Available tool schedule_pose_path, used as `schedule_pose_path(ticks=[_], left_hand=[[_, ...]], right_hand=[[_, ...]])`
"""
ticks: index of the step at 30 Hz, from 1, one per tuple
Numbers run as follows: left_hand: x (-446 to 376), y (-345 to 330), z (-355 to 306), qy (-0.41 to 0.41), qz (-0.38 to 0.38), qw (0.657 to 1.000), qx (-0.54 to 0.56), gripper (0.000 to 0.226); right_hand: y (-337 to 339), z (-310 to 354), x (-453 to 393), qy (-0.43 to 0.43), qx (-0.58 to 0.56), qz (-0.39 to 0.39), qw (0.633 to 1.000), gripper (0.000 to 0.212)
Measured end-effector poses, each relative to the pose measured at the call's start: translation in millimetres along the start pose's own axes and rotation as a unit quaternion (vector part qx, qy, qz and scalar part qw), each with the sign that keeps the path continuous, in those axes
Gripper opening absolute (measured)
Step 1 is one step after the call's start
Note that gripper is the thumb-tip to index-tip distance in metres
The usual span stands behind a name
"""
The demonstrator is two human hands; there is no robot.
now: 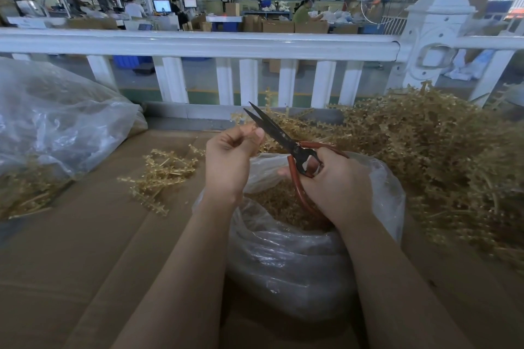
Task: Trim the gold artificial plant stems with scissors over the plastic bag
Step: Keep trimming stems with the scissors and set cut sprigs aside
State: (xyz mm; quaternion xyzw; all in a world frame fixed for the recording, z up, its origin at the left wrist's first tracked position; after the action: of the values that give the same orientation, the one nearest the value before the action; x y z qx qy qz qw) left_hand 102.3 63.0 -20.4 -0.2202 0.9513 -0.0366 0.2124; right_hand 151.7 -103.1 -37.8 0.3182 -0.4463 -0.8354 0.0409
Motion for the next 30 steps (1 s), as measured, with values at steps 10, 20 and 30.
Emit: schedule_pose_path(ticks=[10, 20, 30], left_hand=[[2.8, -9.3, 8.2, 0.108, 0.082, 0.991, 0.002, 0.006], [5.4, -13.4, 5.2, 0.141, 0.088, 0.985, 0.046, 0.015], [3.8, -9.2, 1.7, 0.096, 0.041, 0.993, 0.062, 0.021]], right_hand=[[-6.6, -1.6, -2.9, -0.071, -0.278, 0.031, 0.958, 0.044], [-12.7, -7.9, -8.0, -0.079, -0.336, 0.047, 0.937, 0.009], [-8.1, -6.9, -3.9, -0.058, -0.189, 0.058, 0.978, 0.044]])
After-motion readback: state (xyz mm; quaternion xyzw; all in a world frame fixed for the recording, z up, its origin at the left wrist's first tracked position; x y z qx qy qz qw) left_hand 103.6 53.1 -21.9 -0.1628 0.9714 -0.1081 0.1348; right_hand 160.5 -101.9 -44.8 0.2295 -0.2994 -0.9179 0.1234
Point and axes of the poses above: each hand's wrist, its own x-axis away from the middle knuckle, its own y-axis out of the back of the hand, z = x × y, the point moved 1 cm from there along -x, towards the middle knuckle, and after that the axes turned 7 degrees about z, right-handed, at the moved point
